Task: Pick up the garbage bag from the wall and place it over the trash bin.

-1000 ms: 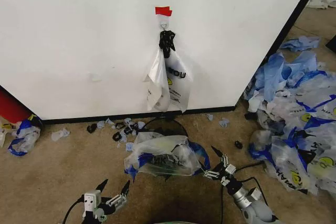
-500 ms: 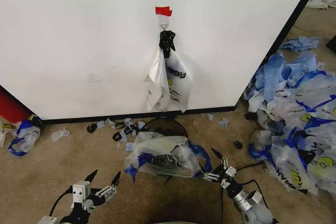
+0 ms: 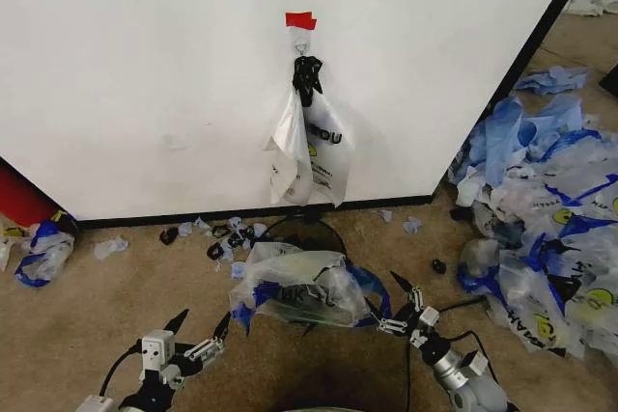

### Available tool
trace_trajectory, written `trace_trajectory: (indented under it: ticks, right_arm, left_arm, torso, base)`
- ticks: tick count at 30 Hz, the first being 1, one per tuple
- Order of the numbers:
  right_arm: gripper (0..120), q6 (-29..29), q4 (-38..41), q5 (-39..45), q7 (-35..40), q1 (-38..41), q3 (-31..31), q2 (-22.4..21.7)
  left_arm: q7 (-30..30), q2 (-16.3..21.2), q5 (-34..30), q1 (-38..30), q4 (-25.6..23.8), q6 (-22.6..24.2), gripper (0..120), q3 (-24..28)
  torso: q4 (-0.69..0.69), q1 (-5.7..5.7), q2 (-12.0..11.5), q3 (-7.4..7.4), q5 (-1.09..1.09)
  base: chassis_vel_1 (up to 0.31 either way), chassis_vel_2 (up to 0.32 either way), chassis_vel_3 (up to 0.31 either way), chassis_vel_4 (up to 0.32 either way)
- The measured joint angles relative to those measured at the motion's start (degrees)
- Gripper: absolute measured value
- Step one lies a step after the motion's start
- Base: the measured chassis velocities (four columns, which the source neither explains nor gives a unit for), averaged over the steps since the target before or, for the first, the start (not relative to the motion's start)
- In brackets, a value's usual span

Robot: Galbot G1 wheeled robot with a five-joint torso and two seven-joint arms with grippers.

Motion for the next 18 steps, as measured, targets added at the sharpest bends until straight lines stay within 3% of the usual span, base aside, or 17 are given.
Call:
trace_trajectory:
  ticks: [18]
  right_arm:
    - [100, 0.0, 1.9, -1.0, -0.9, -4.5, 3.6, -3.1]
  left_arm:
    - [0.2, 0.1, -0.6, -3.2, 2.3, 0.7, 98, 2.0]
  torso:
    - [0.0, 0.0, 0.0, 0.0, 0.0]
  base:
    - [0.0, 0.0, 0.0, 0.0]
